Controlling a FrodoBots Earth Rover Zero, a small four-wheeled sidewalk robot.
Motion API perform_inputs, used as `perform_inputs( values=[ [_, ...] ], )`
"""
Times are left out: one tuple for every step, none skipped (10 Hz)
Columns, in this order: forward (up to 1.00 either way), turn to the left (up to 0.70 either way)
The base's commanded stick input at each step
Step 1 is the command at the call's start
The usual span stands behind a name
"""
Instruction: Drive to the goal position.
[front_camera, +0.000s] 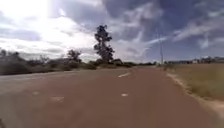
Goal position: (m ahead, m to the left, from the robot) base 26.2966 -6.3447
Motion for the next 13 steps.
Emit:
perform_inputs(
  values=[
    [1.0, -0.2],
    [1.0, -0.17],
    [1.0, -0.15],
    [1.0, -0.12],
    [1.0, -0.1],
    [1.0, -0.07],
    [1.0, -0.04],
    [1.0, -0.02],
    [1.0, 0.0],
    [1.0, 0.0],
    [1.0, 0.0],
    [1.0, 0.0],
    [1.0, 0.0]
  ],
)
